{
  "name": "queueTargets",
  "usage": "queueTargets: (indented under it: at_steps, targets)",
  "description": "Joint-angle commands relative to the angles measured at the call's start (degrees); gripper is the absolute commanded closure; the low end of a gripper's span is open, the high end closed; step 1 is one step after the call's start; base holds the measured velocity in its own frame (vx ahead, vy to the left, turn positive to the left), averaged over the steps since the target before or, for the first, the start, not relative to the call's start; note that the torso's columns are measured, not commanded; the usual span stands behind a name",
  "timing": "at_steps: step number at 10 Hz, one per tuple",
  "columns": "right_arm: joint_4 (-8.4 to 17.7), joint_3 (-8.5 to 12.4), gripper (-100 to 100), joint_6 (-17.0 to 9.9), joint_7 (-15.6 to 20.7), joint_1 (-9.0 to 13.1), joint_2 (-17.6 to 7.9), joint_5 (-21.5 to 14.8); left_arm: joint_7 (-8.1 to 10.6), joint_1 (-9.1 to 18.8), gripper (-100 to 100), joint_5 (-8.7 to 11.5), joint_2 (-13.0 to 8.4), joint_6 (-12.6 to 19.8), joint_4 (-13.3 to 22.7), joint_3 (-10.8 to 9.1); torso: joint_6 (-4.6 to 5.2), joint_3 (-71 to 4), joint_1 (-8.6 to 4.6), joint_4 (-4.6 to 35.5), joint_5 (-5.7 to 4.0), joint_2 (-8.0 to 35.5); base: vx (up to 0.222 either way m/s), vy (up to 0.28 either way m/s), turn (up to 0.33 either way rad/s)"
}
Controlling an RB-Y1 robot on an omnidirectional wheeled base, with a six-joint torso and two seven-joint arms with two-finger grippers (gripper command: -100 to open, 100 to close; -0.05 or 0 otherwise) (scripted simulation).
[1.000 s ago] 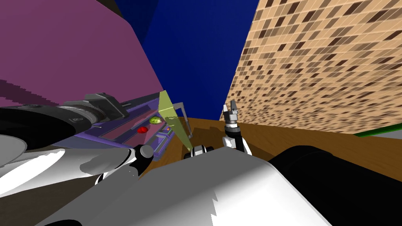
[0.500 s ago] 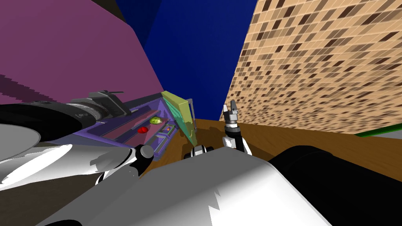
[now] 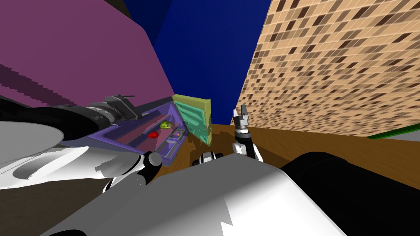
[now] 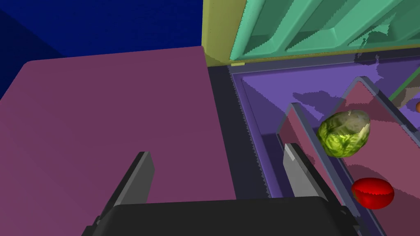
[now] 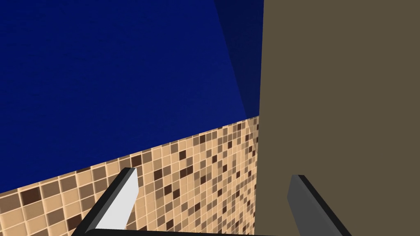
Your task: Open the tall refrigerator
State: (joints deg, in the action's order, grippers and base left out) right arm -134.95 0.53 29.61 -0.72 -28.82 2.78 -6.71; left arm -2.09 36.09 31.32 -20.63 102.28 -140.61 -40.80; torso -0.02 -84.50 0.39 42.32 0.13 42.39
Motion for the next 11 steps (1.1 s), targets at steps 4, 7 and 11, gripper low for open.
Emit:
queueTargets:
  at_steps: [4, 7, 11]
  targets:
    - [0.0, 0.0, 0, 0.0, 0.0, 0.0, 0.0, 0.0, -0.87, -0.6, -100, 1.6, 2.0, 0.7, 0.5, 2.22, 0.03, -0.1, -0.52, 0.0, -0.17, -0.1, -0.049, 0.231, -0.028]
    - [0.0, 0.0, 0, 0.0, 0.0, 0.0, 0.0, 0.0, -1.48, -0.3, -100, 3.2, 2.7, 0.0, 1.1, 2.6, 0.02, 0.0, -0.33, 0.0, -0.11, 0.0, -0.057, 0.238, -0.032]
    - [0.0, 0.0, 0, 0.0, 0.0, 0.0, 0.0, 0.0, -2.32, 0.3, -100, 5.6, 3.6, -0.9, 0.5, 2.81, -0.33, -0.2, 0.0, 0.2, -0.06, -0.1, -0.071, 0.247, -0.052]
